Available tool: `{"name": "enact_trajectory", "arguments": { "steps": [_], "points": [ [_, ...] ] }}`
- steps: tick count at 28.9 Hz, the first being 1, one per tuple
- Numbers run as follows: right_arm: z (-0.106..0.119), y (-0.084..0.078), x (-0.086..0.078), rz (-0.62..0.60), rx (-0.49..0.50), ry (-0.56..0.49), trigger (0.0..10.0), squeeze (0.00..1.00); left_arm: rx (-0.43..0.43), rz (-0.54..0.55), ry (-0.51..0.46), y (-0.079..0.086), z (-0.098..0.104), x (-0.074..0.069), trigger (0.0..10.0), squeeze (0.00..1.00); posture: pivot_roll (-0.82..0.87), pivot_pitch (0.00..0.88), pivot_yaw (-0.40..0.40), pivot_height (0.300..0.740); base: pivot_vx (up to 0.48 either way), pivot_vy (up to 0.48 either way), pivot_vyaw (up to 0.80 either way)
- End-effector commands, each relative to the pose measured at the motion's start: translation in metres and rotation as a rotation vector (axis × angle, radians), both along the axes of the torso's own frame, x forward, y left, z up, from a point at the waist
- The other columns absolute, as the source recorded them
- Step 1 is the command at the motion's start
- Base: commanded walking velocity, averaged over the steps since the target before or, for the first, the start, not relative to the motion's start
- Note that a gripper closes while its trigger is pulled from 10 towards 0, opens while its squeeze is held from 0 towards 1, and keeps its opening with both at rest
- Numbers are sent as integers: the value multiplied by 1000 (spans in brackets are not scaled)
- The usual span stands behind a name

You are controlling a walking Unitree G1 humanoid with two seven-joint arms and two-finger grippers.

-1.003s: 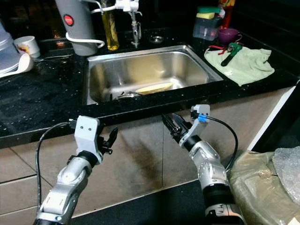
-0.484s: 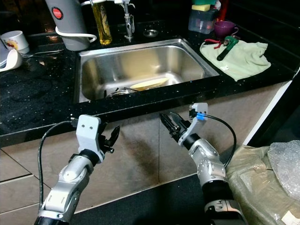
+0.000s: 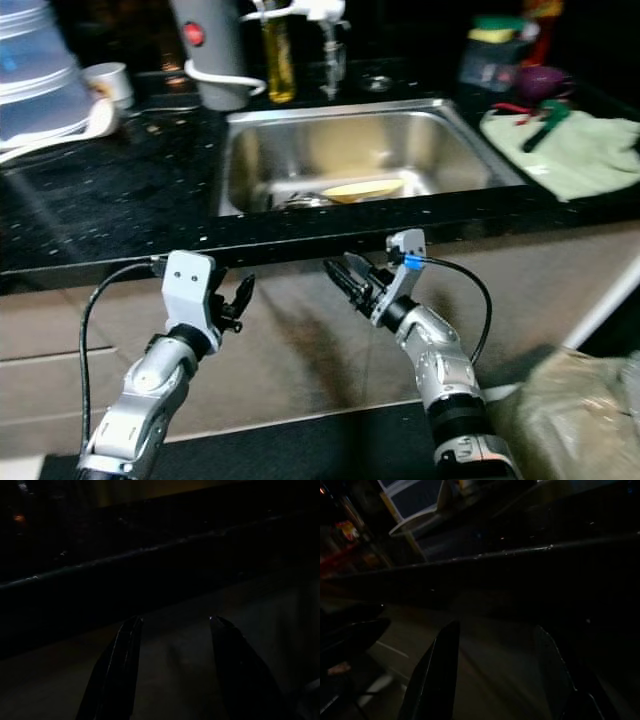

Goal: Kitchen organization

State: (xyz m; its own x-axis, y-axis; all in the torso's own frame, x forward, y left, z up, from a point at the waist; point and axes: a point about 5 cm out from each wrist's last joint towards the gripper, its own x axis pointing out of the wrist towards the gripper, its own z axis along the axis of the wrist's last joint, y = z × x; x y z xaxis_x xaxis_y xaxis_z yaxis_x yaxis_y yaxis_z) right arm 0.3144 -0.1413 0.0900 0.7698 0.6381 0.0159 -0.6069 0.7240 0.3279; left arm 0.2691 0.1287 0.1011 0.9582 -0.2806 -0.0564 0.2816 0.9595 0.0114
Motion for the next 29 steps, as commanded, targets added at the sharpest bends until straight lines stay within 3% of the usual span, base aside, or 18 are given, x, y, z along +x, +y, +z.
{"name": "enact_trajectory", "arguments": {
  "steps": [1, 8, 11, 13, 25, 29],
  "points": [
    [2, 3, 1, 16, -5, -14, 10000, 0, 11, -8, 13, 1, -2, -1, 10000, 0, 15, 0, -21, 732, 0, 0, 800],
    [-1, -4, -1, 2, -57, -19, 10000, 0, -64, -8, 95, 4, -8, -11, 10000, 0, 15, 0, -21, 732, 0, 0, 800],
    [-7, -19, -9, -2, -107, -15, 10000, 0, -109, -32, 175, 7, -17, -29, 10000, 0, 13, 0, -19, 732, 0, 0, 798],
    [-9, -21, -13, 13, -117, -12, 10000, 0, -107, -42, 185, 8, -19, -34, 10000, 0, 13, 0, -21, 732, 0, 0, 794],
    [-9, -10, -30, 204, -131, -17, 10000, 0, -91, -84, 186, 4, -17, -39, 10000, 0, 9, 0, -26, 732, 0, 0, 792],
    [-5, 2, -51, 383, -134, -32, 10000, 0, -96, -98, 174, 3, -12, -42, 10000, 0, 4, 0, -27, 732, 0, 0, 667]
  ]
}}
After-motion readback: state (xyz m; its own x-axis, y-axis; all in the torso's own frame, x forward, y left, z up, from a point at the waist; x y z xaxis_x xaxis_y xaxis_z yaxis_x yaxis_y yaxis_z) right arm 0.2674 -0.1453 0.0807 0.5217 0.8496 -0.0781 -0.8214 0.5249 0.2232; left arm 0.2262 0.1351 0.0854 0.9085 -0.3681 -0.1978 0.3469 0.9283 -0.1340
